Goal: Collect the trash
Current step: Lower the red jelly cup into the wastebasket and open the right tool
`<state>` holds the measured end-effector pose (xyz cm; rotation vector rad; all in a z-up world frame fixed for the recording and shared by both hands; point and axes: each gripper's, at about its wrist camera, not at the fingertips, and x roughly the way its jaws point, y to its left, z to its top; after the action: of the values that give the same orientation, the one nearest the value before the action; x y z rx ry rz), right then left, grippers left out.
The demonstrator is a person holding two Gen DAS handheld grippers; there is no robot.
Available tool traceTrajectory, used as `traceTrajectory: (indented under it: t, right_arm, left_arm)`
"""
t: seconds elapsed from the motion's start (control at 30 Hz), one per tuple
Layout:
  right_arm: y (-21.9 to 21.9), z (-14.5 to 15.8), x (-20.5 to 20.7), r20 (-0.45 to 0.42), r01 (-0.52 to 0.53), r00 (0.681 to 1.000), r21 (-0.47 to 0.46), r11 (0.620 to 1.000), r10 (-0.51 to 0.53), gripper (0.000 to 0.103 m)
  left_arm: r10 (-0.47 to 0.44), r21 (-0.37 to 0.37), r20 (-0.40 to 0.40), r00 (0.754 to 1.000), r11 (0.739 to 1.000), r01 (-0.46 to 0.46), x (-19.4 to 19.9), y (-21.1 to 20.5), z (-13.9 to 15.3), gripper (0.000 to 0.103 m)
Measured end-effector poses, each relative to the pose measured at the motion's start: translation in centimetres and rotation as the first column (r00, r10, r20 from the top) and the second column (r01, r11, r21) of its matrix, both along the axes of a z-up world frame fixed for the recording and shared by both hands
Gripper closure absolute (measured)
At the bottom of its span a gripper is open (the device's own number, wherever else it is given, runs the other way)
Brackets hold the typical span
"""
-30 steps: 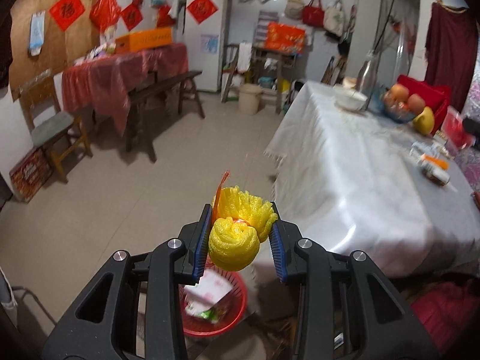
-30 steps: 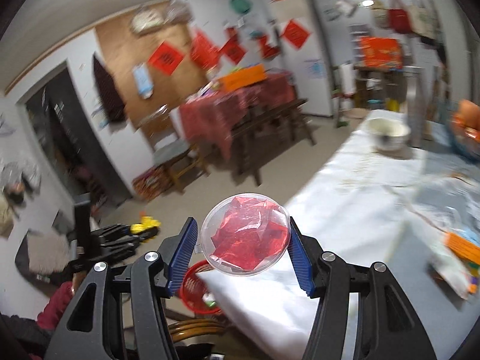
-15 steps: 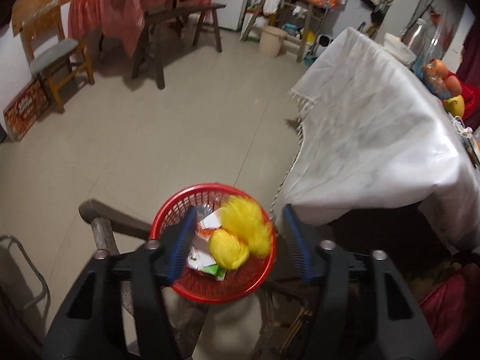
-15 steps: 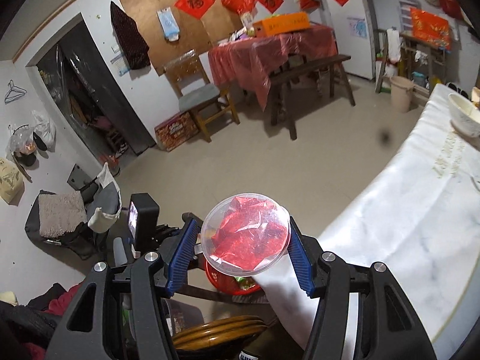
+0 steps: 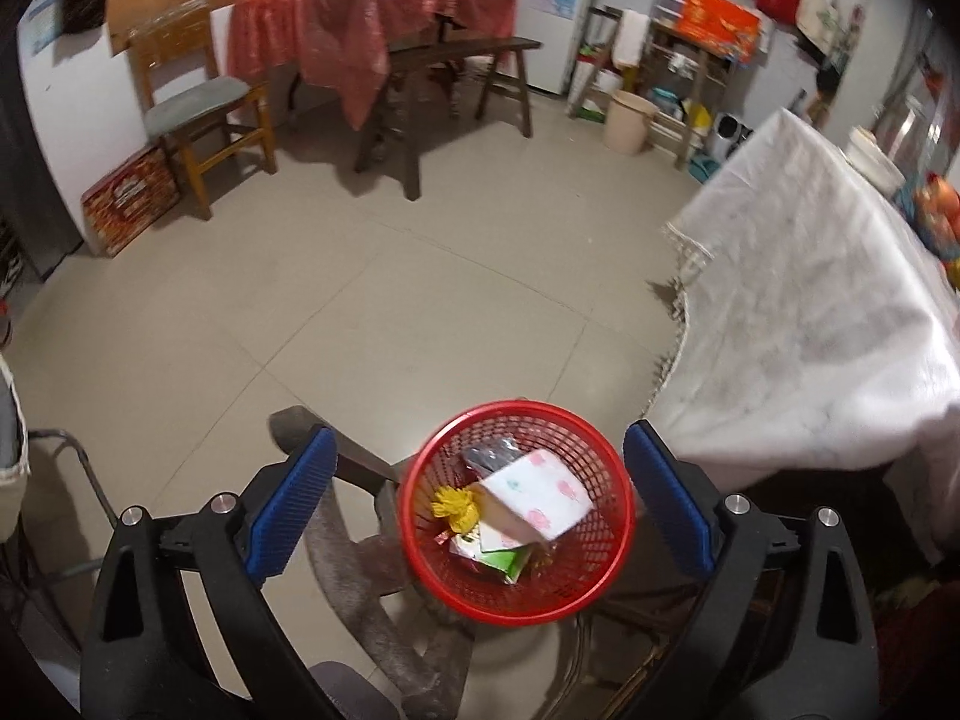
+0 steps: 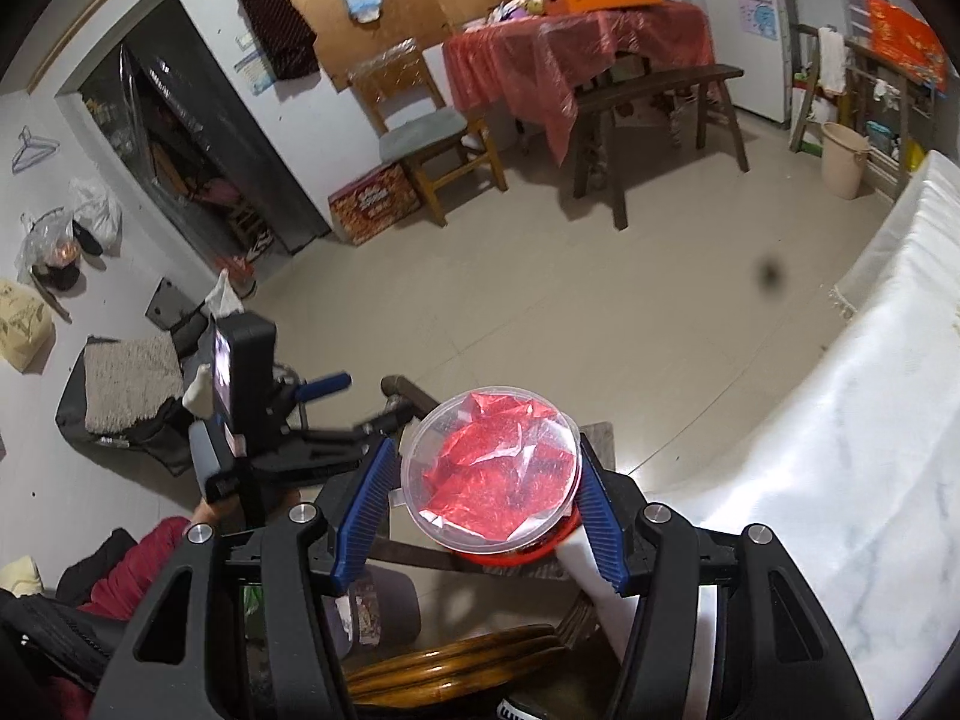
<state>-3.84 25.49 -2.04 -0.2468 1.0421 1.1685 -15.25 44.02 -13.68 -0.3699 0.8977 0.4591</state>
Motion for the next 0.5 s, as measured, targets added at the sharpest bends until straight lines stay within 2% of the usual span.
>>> traceTrajectory:
  t: [0.2, 0.3, 0.33, 0.37, 0.5]
  right_arm:
    - [3.0, -1.4, -1.2, -0.003, -0.053, 0.999, -0.039, 0.998, 0.052, 0.044]
    - [5.1, -1.9, -1.6, 0.029, -0.072, 0.997, -0.052, 0.996, 0.074, 0.044]
    - [5.7, -2.0, -1.7, 0.046, -0.072, 0.996, -0.054, 0.996, 0.075, 0.04]
    - [6.3, -2.1, -1.8, 0.06, -0.073, 0.995, -0.056, 0.996, 0.076, 0.031]
    - [6.9, -2.1, -1.9, 0.035, -0.078, 0.996, -0.039, 0.996, 0.08, 0.028]
  left_arm:
    - [0.058, 0.016, 0.013, 0.998, 0.998, -0.058, -1.2, 1.6, 0.9, 0.01]
    - [0.087, 0.025, 0.025, 0.996, 0.996, -0.088, -1.8, 2.4, 1.4, 0.009]
    - [0.093, 0.027, 0.029, 0.995, 0.995, -0.094, -2.0, 2.6, 1.5, 0.009]
    - [0.1, 0.029, 0.034, 0.994, 0.994, -0.101, -2.2, 2.8, 1.6, 0.009]
    - [0.117, 0.042, 0.058, 0.991, 0.992, -0.12, -3.1, 3.3, 2.5, 0.008]
